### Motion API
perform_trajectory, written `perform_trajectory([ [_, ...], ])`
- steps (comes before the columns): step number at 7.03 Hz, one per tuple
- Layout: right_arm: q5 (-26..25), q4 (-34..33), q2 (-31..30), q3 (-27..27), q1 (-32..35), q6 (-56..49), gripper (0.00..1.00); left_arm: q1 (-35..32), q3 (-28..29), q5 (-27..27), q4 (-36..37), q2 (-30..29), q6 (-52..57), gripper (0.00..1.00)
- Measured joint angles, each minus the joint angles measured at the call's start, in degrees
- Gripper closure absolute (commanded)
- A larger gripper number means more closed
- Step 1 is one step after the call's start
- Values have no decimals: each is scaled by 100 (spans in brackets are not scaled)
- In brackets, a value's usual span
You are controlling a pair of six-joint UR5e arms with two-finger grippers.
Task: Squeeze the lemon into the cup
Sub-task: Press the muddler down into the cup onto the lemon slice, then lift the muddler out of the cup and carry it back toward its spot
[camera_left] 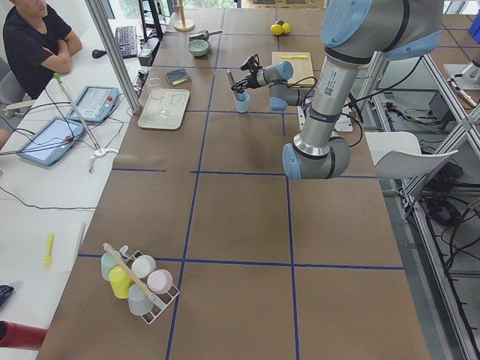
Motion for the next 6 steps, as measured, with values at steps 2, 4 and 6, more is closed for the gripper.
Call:
perform_trajectory([
  [2, 0, 2, -1, 3, 49, 0, 0, -449, -653, -760, 432, 50, 174, 100],
  [4, 6, 4, 3, 8, 98, 0, 0, -971, -1282, -1536, 961, 111, 350, 100],
  [6, 3, 18, 0, 2, 118, -26, 0, -1799, -1578, -2849, 1521, 285, 379, 100],
])
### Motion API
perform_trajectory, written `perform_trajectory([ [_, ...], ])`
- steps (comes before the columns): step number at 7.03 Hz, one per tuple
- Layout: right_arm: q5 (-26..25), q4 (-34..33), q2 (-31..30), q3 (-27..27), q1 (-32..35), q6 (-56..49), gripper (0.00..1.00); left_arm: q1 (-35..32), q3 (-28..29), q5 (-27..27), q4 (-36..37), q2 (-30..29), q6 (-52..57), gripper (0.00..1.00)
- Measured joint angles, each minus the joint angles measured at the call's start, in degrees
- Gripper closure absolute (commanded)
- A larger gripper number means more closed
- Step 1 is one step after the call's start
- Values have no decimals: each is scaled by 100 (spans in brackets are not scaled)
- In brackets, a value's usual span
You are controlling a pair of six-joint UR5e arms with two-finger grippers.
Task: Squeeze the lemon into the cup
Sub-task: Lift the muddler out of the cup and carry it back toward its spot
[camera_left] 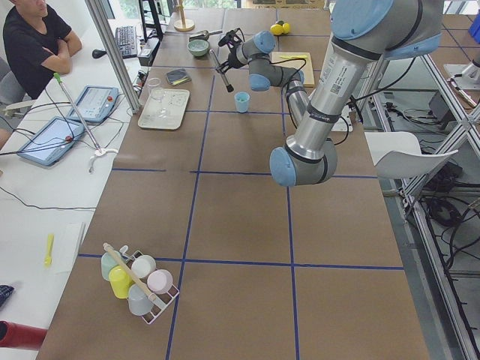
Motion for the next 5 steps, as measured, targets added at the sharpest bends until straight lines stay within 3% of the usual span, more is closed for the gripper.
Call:
perform_trajectory([
  [3, -1, 6, -25, -80, 7, -179, 0, -1390, -70, -2445, 1046, 531, 4, 100],
  [5, -1, 40, -181, -119, 17, -357, 0, -1899, -150, -3081, 2485, 704, 4, 100],
])
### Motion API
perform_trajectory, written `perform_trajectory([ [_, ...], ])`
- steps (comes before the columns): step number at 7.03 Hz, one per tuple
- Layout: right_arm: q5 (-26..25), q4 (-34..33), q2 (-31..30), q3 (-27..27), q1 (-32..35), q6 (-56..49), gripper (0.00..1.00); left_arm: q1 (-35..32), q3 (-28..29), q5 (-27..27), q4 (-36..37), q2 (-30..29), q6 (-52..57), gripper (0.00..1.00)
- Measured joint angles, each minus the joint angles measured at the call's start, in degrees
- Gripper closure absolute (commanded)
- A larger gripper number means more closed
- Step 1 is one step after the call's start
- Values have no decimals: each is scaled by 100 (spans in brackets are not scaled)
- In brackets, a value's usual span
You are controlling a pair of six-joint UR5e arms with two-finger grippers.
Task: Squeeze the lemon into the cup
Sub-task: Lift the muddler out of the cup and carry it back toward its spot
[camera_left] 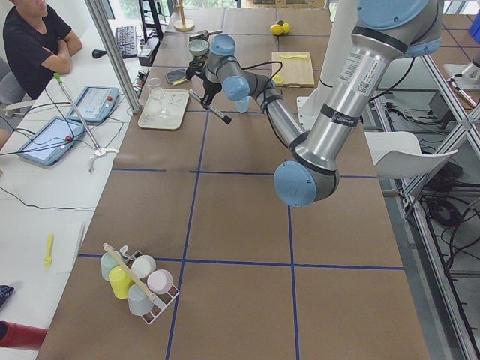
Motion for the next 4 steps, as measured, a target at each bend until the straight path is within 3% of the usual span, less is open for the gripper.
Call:
perform_trajectory([
  [2, -14, 5, -199, -245, 128, -712, 0, -114, -96, -99, 1700, 11, 171, 100],
  [4, -27, 6, -380, -726, 384, -1490, 0, -254, -74, -116, 3082, 49, 1195, 100],
])
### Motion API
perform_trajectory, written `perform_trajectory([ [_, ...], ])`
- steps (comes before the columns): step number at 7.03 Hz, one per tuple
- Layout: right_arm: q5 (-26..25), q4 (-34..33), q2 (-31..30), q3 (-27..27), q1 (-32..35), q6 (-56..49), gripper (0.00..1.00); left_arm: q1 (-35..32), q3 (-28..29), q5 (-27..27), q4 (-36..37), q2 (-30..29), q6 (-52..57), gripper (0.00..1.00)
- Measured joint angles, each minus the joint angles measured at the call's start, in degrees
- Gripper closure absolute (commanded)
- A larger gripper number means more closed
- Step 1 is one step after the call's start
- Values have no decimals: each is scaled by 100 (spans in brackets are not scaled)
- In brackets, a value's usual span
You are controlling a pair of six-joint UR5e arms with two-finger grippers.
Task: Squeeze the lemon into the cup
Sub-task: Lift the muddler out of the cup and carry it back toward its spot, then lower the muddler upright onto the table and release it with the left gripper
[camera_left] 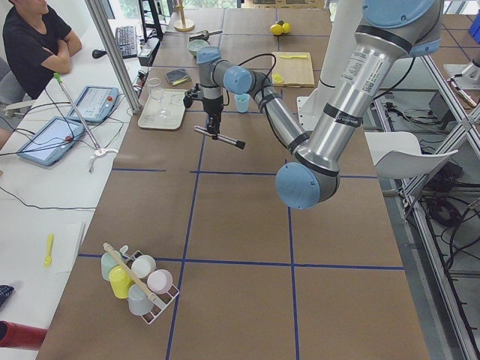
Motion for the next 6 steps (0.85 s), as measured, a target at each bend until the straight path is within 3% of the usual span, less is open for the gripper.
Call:
perform_trajectory([
  [3, 6, 0, -107, -458, 246, -561, 0, -204, 487, -515, 319, 481, 1136, 100],
  [6, -29, 2, -62, -489, 254, -584, 0, -384, 1455, -1404, -295, 792, 1325, 100],
])
